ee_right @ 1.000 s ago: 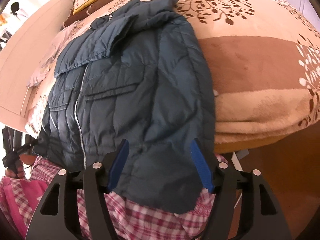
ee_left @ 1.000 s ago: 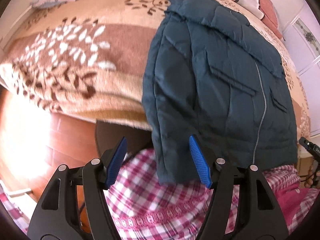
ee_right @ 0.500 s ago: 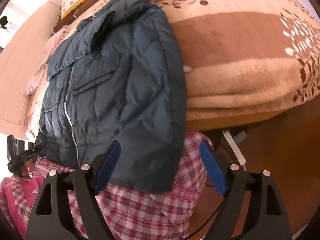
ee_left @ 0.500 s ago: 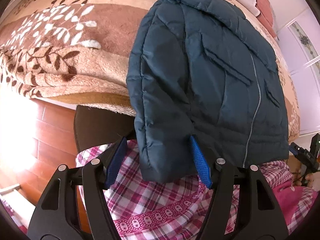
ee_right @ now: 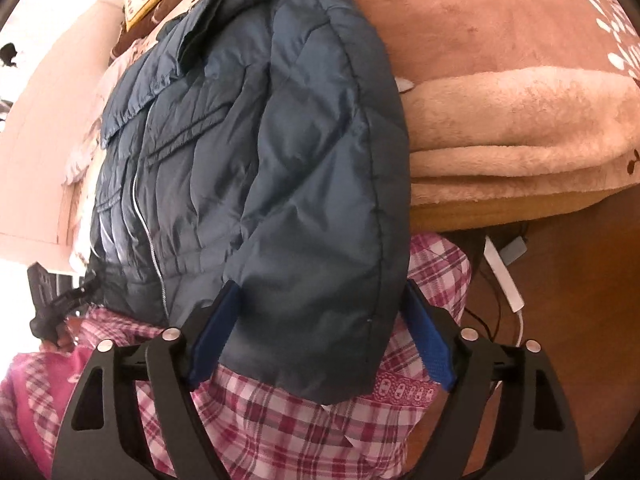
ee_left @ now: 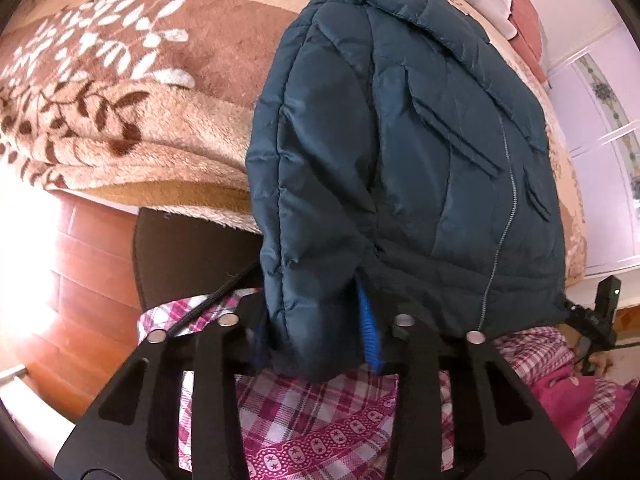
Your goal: Fold large clothes
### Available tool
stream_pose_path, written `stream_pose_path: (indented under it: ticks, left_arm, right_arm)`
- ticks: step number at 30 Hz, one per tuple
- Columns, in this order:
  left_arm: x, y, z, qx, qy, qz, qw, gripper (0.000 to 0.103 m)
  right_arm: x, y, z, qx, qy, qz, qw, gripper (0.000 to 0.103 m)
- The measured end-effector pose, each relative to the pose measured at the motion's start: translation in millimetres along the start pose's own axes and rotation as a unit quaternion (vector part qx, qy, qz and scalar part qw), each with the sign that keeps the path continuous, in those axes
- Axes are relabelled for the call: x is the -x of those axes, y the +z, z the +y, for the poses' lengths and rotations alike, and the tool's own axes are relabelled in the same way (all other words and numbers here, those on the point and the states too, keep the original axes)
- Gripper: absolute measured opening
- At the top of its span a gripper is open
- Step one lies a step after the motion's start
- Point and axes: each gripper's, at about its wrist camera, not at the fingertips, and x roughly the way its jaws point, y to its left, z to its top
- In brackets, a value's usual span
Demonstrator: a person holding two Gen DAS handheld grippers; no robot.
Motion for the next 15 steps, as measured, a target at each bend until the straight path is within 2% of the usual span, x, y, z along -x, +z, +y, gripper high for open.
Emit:
stream_pose_path:
  ticks: [2,3,4,7,9,12,15]
  left_arm:
    - [0,-2,4,0.002,-0.010,-0.001,0.9999,0.021]
    - [1,-2,4,0.002,-0.014,-0.004,0.9999,0.018]
    - [2,-3,3,0.001,-0.016,-0.006,0.9999,0.016]
    - [7,-3,-3,-0.009,-0.016,-0.020,0.9996,0.010]
    - [14,-2,-7,-0.019,-0.017,-0.035,0.9991,0.009]
    - [31,2,-16,-0.030,-0.024,-0.064,0.9972,0.008]
    - [53,10,-22,-0.033,-0.039,-0.099,0.9937,0.008]
  right_arm:
    - [2,0,-1,0.004,-0.006,-0.004,1.000,0.068]
    - [4,-1,-1,0.006,-0.005,-0.008,1.000,0.060]
    - [5,-2,1,0.011,-0.003,-0.013,1.000,0.050]
    - [9,-3,11,0.024,0.015,-0.025,0.999,0.029]
    - [10,-2,13,0.019,0.030,-0.033,0.999,0.019]
    - [18,1,14,0.001,0.063,-0.051,0.997,0.013]
    - [42,8,17,-0.017,0.113,-0.089,0.989,0.012]
